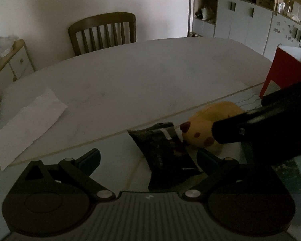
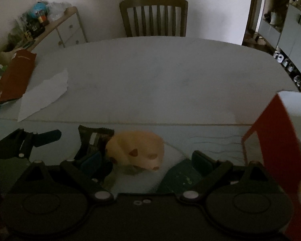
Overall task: Organize objects
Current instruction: 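Grasp the black snack bag with the left tool while the right tool grasps the yellow bread toy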
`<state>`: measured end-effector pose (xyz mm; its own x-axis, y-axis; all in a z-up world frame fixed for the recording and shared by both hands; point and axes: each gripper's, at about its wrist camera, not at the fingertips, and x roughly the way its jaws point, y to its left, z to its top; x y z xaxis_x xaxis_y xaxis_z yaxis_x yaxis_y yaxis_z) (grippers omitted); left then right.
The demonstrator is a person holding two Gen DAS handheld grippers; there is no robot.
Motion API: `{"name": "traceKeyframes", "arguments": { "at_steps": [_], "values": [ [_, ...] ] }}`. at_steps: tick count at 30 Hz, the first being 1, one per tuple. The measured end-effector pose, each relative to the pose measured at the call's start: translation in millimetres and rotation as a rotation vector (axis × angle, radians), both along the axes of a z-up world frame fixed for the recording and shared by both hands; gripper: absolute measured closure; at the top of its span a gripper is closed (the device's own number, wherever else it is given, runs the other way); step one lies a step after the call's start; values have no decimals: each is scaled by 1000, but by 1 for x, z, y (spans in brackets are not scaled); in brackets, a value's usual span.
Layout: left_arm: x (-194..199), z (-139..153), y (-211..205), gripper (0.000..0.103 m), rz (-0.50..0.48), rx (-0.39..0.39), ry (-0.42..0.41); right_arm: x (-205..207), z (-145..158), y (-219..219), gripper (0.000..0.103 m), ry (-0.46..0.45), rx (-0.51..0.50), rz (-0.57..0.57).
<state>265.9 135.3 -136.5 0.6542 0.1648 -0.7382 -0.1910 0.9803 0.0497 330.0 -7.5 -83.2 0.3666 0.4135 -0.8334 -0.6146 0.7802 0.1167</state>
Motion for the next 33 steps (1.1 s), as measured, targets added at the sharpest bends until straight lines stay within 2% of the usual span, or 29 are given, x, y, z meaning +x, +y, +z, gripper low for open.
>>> {"name": "traceKeyframes", "arguments": {
  "at_steps": [8, 14, 15, 21, 23, 27, 29, 33],
  "values": [
    [2, -7, -2, 0, 8, 16, -16, 6, -14, 16, 8, 17, -22, 16],
    [0, -9, -3, 1, 4, 32, -35, 11, -18, 17, 23, 41, -9, 18],
    [-1, -9, -3, 2, 2, 30, -37, 11, -18, 17, 29, 44, -3, 22],
    [-3, -5, -6, 27, -25, -4, -51, 11, -15, 13, 34, 39, 6, 18],
    [-4, -4, -7, 38, -27, -18, -49, 11, -14, 10, 34, 40, 9, 1],
    [-4, -1, -10, 51, -32, -25, -44, 11, -7, -1, 34, 35, 20, -31],
    [-4, 0, -10, 61, -39, -26, -39, 10, -2, -7, 35, 30, 23, -44],
    [-5, 3, -8, 66, -31, -46, -28, 4, 8, -22, 35, 33, 39, -59]
  ]
}}
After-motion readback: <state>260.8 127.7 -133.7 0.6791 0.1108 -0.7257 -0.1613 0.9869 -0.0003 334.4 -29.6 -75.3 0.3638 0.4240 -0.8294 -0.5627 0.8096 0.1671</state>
